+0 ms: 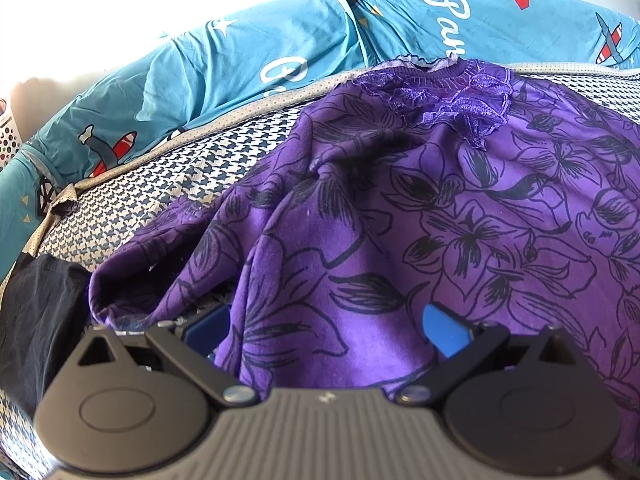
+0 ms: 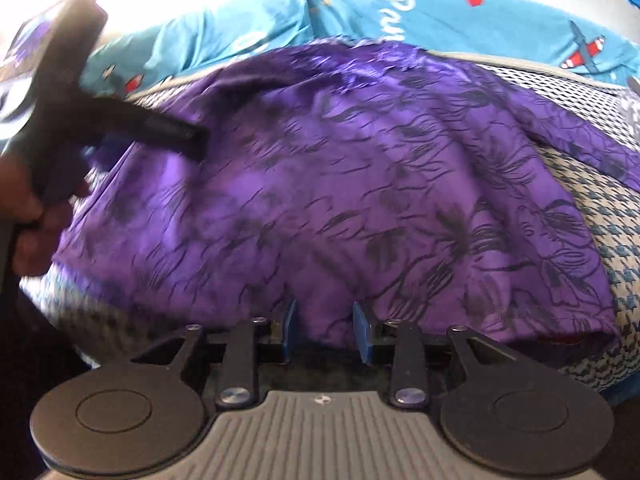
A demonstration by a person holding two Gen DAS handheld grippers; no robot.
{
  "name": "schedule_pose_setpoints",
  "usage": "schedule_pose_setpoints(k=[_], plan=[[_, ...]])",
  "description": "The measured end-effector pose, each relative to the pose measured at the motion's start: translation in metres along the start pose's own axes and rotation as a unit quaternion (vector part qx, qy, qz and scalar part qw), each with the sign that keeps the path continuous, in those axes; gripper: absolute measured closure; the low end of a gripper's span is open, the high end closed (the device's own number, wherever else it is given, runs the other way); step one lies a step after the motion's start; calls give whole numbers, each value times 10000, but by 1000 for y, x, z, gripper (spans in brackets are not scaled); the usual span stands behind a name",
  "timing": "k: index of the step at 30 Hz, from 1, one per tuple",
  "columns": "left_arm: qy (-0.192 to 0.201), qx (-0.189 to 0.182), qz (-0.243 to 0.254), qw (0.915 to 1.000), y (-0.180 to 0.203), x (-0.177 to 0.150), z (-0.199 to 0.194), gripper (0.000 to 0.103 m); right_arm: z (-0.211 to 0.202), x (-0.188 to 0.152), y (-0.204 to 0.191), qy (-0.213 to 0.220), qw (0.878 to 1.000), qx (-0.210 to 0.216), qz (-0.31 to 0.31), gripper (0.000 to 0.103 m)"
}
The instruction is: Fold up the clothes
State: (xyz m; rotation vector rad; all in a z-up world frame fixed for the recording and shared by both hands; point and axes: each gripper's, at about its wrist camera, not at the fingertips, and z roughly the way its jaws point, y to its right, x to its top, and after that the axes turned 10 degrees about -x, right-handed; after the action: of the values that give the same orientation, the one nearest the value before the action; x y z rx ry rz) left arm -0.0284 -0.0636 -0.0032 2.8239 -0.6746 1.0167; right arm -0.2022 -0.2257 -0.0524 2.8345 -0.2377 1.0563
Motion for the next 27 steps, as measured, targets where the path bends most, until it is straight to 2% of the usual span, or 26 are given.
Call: schedule_pose_setpoints(k=[9, 11, 13, 17, 21, 27], plan=[[-9, 8, 51, 10000, 2, -2, 0, 0, -1, -6, -9, -409, 9988, 249, -68, 66], [3, -4, 29, 10000, 2, -1, -1, 0, 5, -10, -10, -806, 9947, 632, -25, 66], [12, -6, 7, 10000, 1, -1, -1, 0, 14, -18, -13, -1361, 9839, 1134, 228, 67], [20, -4, -30, 10000, -1, -1, -2, 0, 4, -21, -24, -1137, 9870, 1138, -42, 67], [37, 8, -81, 10000, -3, -1, -3, 0, -7, -16, -21, -931, 9886, 1187, 31, 67], [51, 38, -102, 9999, -4, -2, -5, 0, -7, -15, -21, -965, 9897, 1045, 155, 66]])
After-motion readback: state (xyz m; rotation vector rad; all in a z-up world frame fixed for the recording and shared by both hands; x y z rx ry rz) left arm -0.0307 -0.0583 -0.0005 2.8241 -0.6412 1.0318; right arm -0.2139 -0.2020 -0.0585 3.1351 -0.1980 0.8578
